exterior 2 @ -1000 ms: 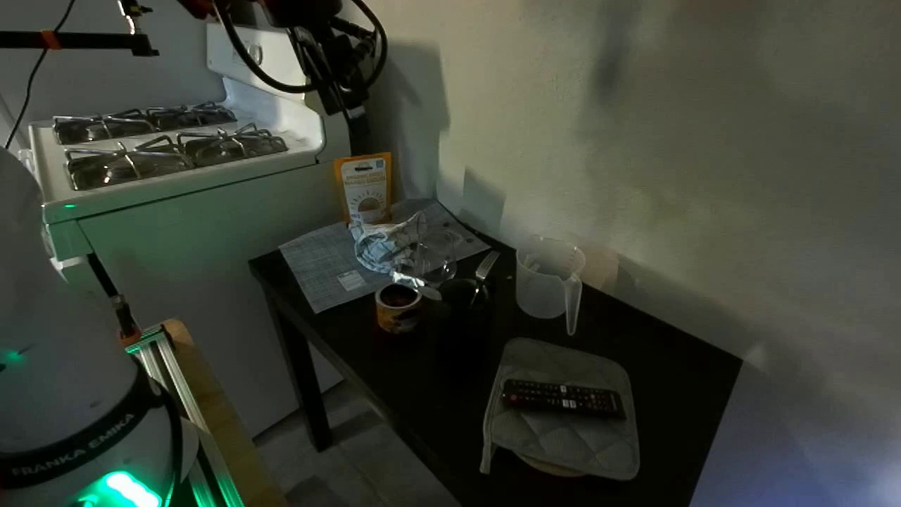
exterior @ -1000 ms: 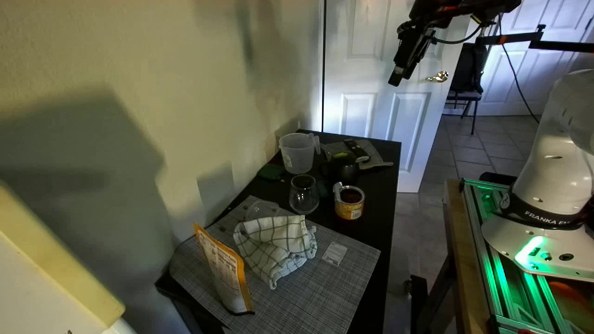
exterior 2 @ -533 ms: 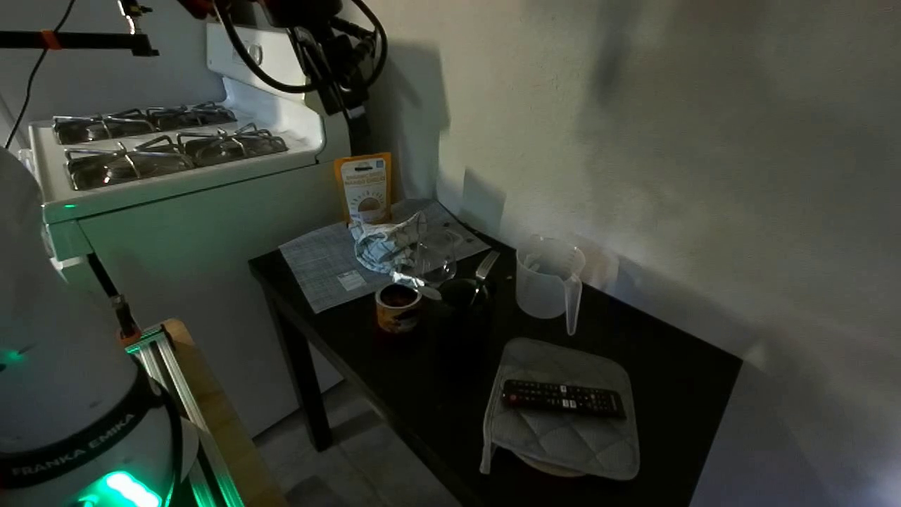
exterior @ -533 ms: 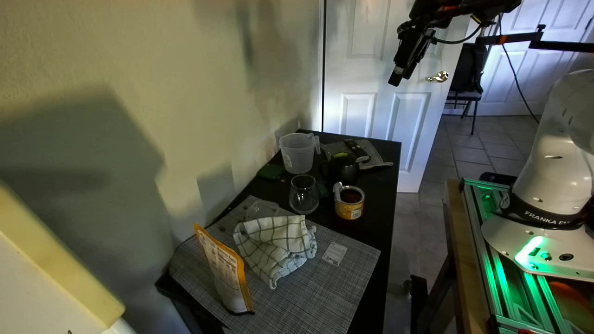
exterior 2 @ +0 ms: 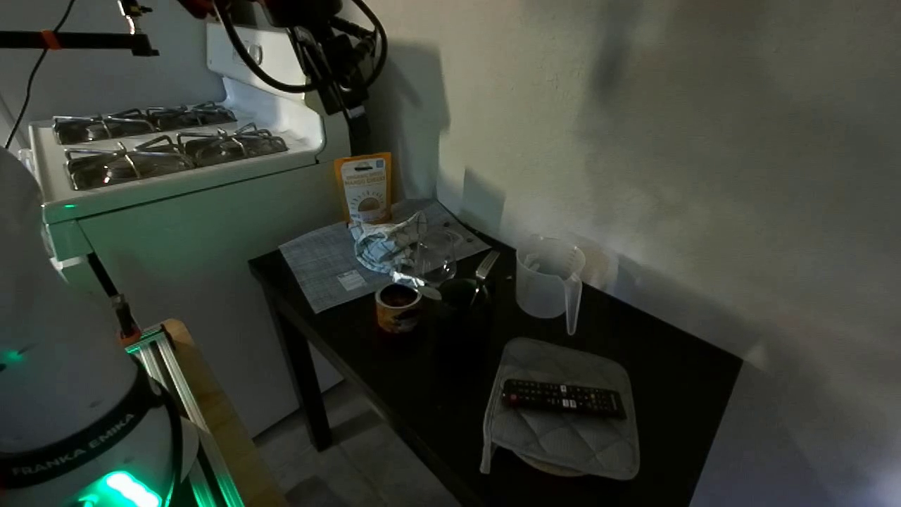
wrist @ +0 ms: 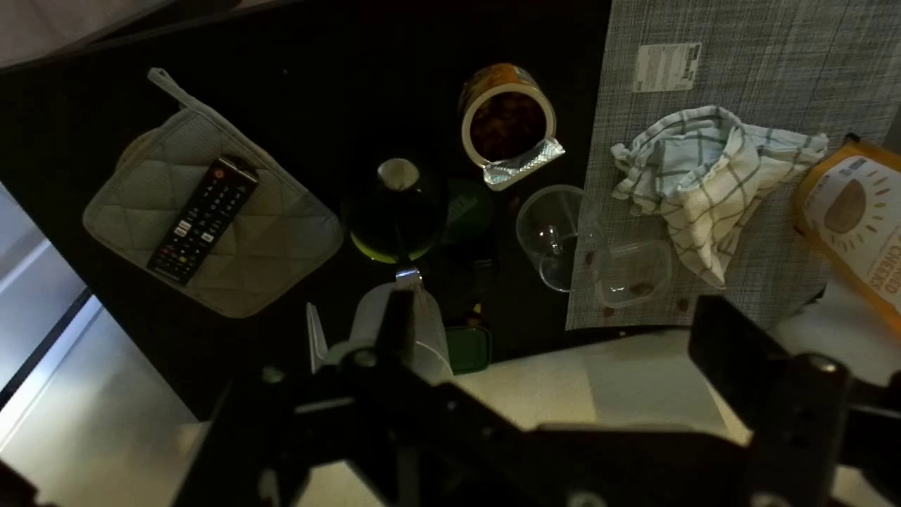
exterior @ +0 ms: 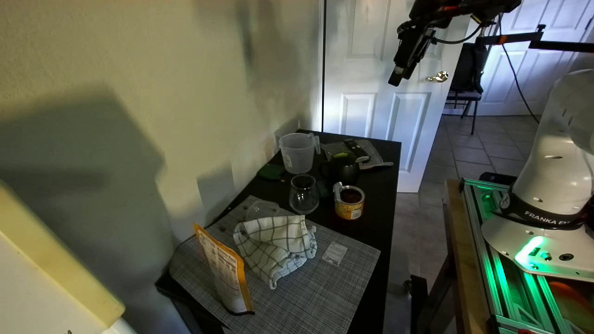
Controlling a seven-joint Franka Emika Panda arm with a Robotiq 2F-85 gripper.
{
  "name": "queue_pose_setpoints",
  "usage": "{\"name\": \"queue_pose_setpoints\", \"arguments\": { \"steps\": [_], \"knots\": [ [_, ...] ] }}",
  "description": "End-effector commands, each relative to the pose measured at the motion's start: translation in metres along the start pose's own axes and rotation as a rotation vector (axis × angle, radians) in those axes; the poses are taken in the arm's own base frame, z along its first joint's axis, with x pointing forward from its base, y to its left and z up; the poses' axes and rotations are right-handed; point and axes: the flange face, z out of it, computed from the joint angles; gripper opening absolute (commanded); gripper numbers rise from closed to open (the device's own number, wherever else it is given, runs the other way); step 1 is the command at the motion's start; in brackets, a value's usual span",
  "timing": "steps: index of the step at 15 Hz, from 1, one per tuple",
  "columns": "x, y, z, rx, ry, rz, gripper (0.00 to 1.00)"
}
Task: Remove the folk from the black cup and place it inside the clear jar
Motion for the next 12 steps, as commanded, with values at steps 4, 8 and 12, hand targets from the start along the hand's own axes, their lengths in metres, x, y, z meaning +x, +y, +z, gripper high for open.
{"name": "queue_pose_setpoints", "arguments": {
  "steps": [4, 8, 12],
  "knots": [
    [0.018, 0.014, 0.018, -0.004, -0.043, 0.027, 1.00],
    [0.051, 0.042, 0.063, 0.022, -0.126, -0.017, 1.00],
    [0.079, 0.067, 0.114, 0.034, -0.269, -0.070, 1.00]
  ]
}}
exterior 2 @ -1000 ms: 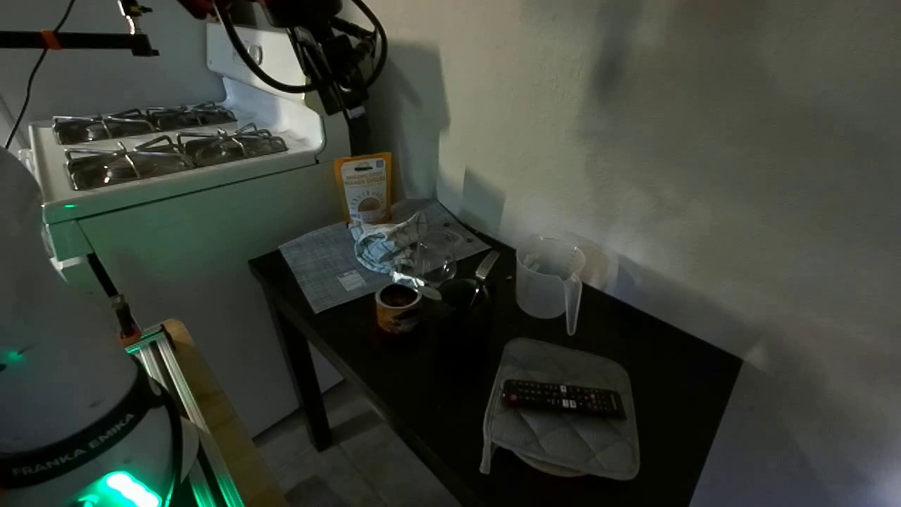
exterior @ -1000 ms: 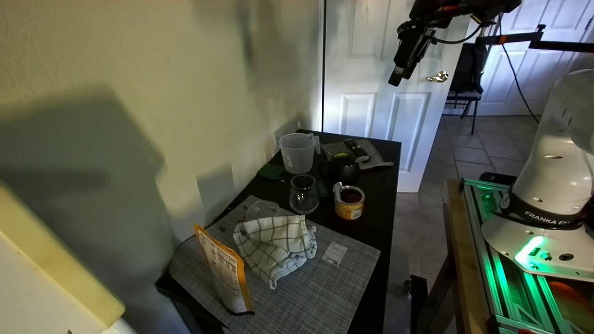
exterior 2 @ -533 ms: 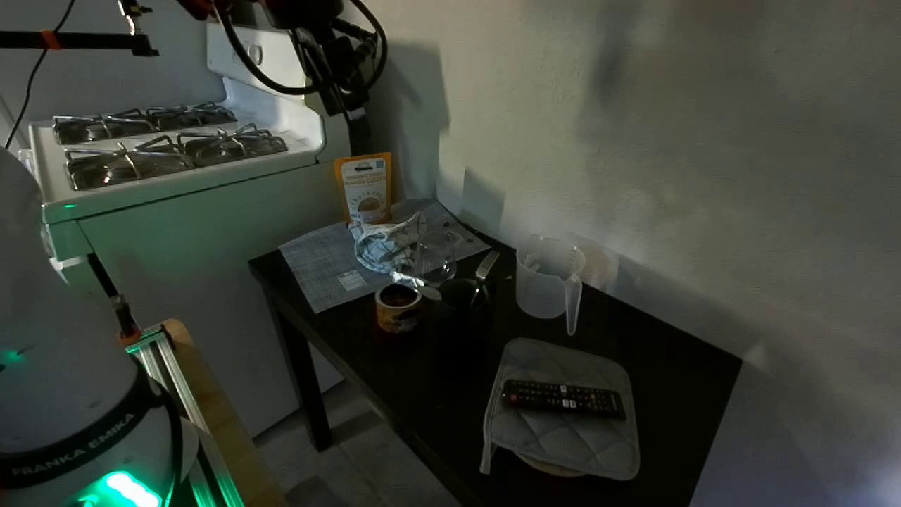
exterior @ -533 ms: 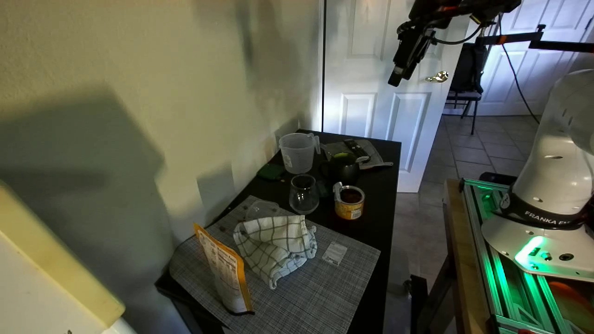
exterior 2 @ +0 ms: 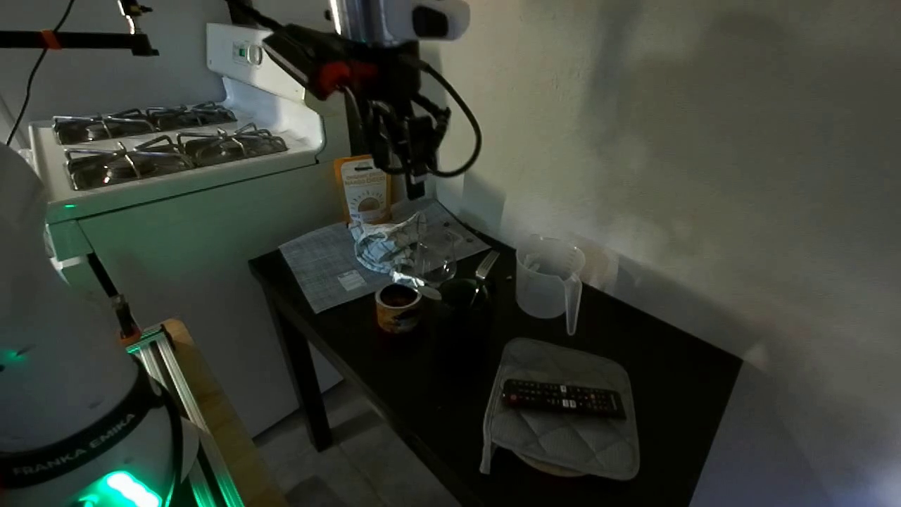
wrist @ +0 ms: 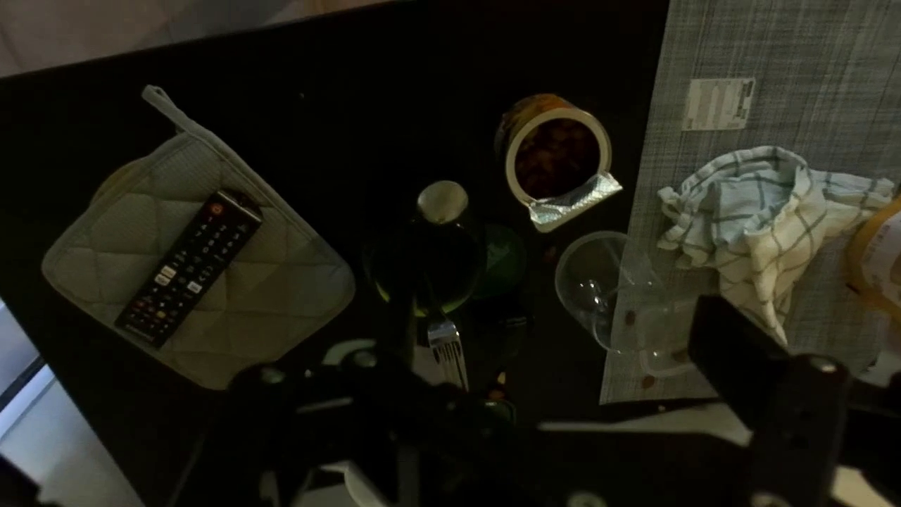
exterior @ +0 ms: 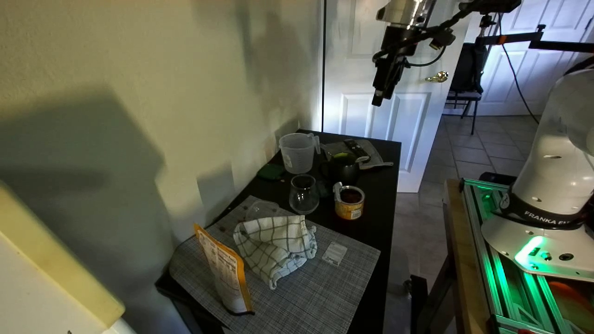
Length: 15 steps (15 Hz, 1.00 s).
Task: Remove the folk from the black cup and place it inside the clear jar
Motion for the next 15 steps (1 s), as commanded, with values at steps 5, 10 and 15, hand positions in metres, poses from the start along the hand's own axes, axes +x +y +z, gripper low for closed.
{"name": "queue_pose_setpoints", "arguments": {
  "steps": [5, 10, 15],
  "knots": [
    [0.054, 0.035, 0.051, -0.057, -0.155, 0.000, 1.00],
    [0.081, 0.044, 0.069, -0.081, -0.196, 0.010, 1.00],
    [0.097, 0.061, 0.091, 0.027, -0.128, -0.155, 1.00]
  ]
}}
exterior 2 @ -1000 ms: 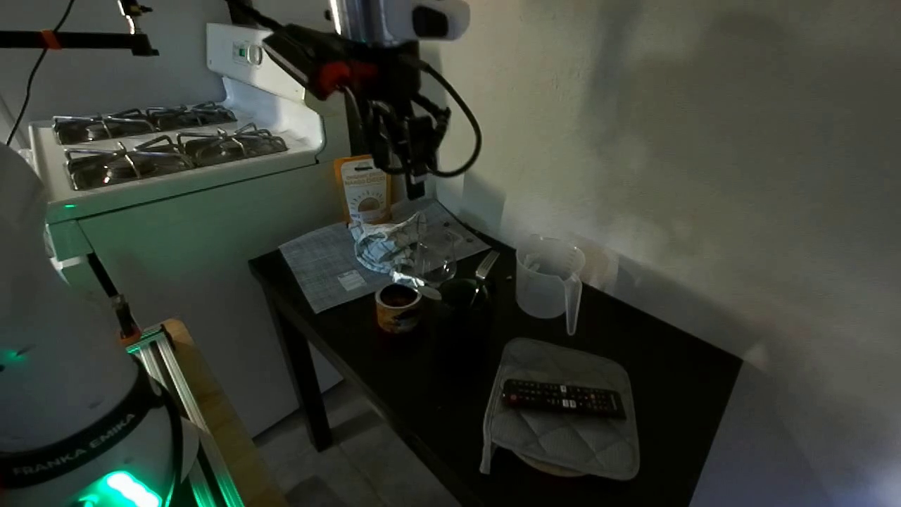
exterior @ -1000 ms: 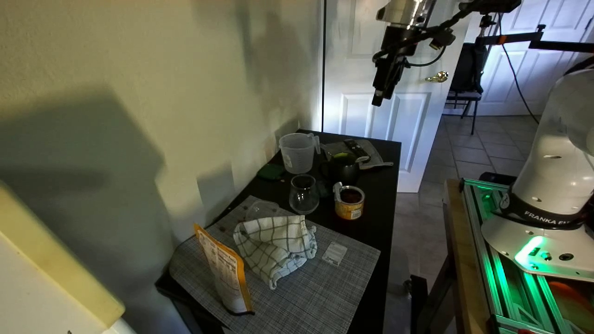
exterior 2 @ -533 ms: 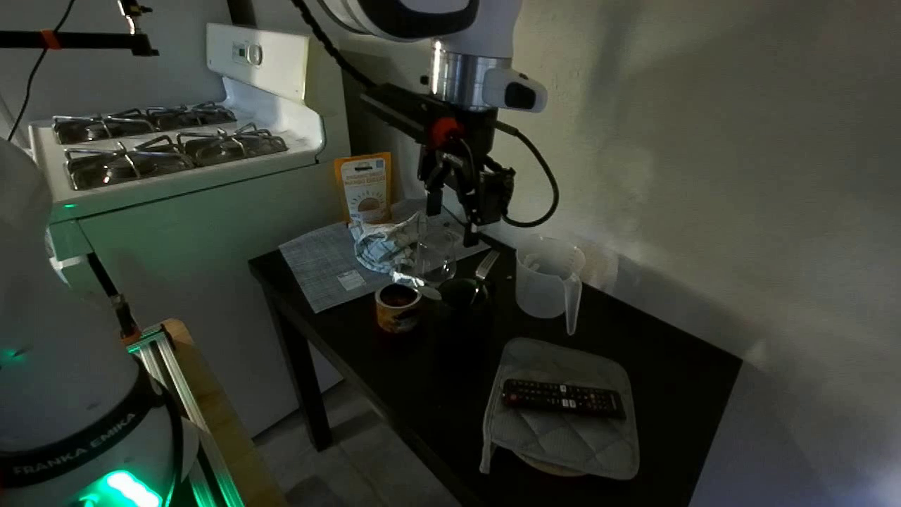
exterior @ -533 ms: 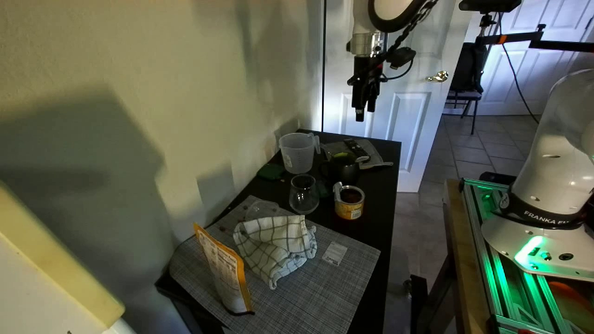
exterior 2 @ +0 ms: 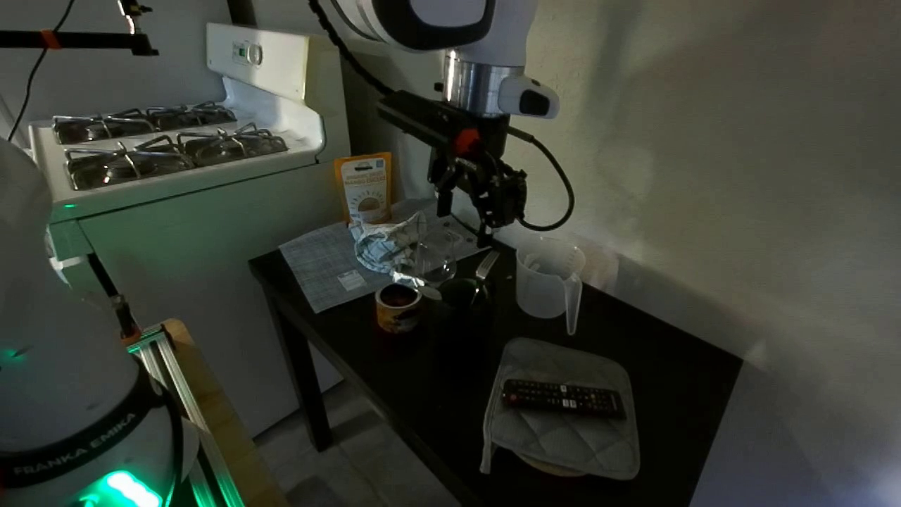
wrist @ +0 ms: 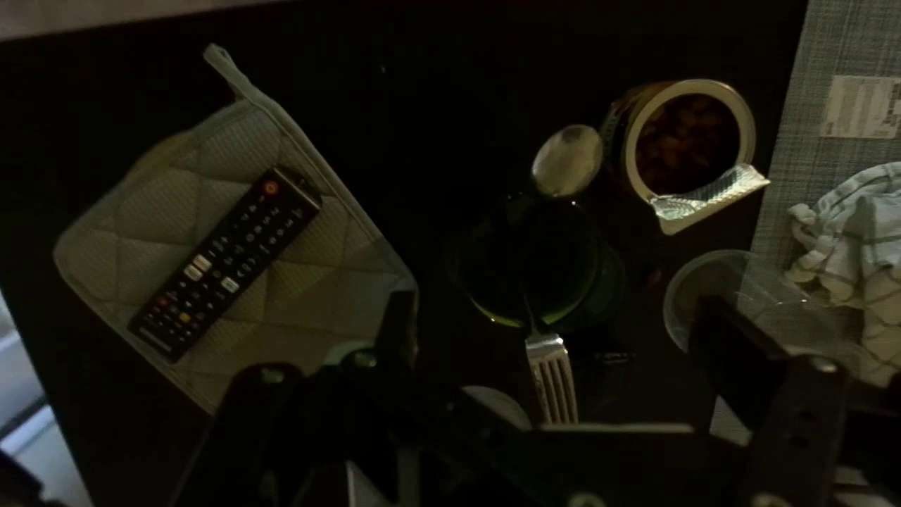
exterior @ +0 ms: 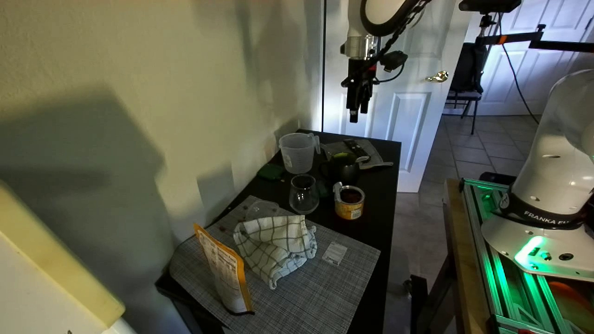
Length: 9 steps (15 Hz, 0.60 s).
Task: Remove the folk from the black cup and place it inside the clear jar
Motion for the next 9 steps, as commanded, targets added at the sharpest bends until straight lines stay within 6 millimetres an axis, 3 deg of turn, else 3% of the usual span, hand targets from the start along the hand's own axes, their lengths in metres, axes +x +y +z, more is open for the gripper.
{"name": "queue_pose_setpoints", "arguments": {
  "steps": [1, 9],
  "knots": [
    [0.015, 0.016, 0.022, 0.093, 0.055, -0.155, 1.00],
    [0.030, 0.033, 0.052, 0.364, 0.148, -0.493, 1.00]
  ]
}}
